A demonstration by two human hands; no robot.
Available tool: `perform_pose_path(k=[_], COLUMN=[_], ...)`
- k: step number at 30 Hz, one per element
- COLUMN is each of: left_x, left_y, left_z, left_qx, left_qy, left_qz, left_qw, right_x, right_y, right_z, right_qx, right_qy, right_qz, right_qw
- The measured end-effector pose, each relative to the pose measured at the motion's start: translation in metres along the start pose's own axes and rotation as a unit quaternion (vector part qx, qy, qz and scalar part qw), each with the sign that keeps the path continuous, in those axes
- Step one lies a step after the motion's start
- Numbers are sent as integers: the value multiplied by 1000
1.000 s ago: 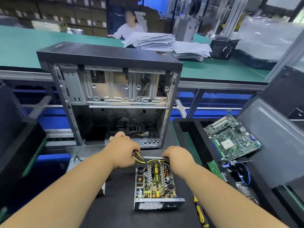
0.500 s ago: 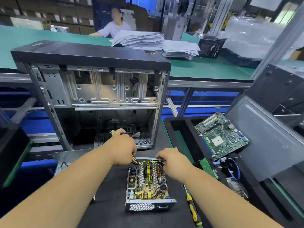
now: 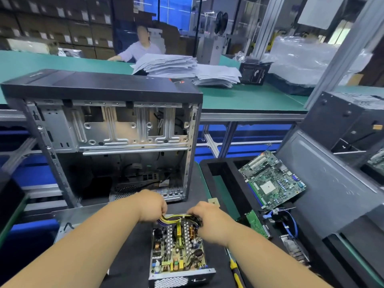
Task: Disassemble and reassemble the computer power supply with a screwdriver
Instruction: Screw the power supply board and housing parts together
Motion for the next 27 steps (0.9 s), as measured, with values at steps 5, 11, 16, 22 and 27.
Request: perform_pose_path(k=[5,11,16,22,27], left_x=[-6,-13,-23,-25,-15], left_y=[-3,-24,-41,-60,-66], left_z=[1,2,-3,-8,-16], left_qx=[33,61,83,57,52], left_qy=[-50,-87,-198,-244,-242], left_qz=[-4,43,105,161,124], left_qw=[998,993,971,955,961], right_x=[0,-5,-15,-17,-21], right_y=[1,8,3,-1,-8], right_z=[3,20,32,36,35], right_qx=[8,47,86,105,133], right_qy=[0,-4,33,17,-48], right_qz=[10,50,78,28,-39], right_qw=[1000,998,993,994,989])
Point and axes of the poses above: each hand's wrist, its own y-axis towards the middle knuckle, its own x-axis out of the back of the hand, z = x × y, the point moved 2 cm from there along y, towards the middle knuckle, and after that the axes turned 3 degrees about y, right-handed, at the moved point
